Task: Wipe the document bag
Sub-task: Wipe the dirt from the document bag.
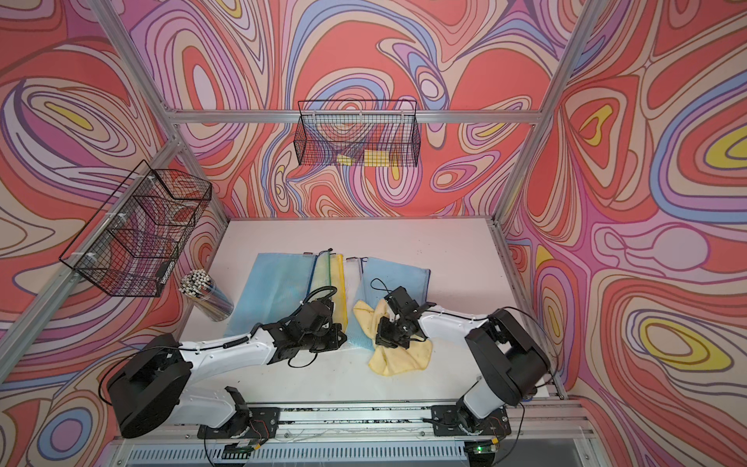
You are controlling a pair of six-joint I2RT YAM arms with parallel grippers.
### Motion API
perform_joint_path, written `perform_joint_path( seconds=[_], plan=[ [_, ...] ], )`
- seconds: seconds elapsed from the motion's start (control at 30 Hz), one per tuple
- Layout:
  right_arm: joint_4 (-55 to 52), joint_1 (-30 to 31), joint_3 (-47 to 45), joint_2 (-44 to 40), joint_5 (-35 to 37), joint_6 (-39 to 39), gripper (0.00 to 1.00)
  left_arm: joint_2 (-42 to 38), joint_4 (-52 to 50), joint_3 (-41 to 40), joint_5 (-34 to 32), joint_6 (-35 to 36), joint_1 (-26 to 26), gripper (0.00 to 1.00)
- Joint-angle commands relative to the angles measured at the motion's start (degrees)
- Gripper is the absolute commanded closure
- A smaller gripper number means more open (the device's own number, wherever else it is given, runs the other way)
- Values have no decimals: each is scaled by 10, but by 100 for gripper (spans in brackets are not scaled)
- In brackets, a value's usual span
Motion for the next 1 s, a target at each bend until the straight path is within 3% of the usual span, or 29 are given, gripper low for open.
perform_joint_path(
  seconds=[0.0,0.1,0.23,0.37,0.6,0.8,0.97],
  plan=[
    [-57,-71,-77,-55,15,-6,100,-19,-38,16,-26,11,2,100],
    [-86,-111,-84,-98,16,-28,100,-20,-43,16,-24,13,1,100],
    [-100,-98,1,-59,14,-45,100,-10,-31,15,-9,11,2,100],
    [-122,-29,152,42,44,-65,100,5,-21,14,3,5,2,100],
    [-99,60,339,239,22,-64,100,4,-13,9,2,-3,2,100],
    [-86,39,340,280,26,-63,100,-7,-30,12,-3,0,2,100],
    [-83,-62,255,230,21,-92,100,-25,-45,4,-15,1,2,100]
  ],
)
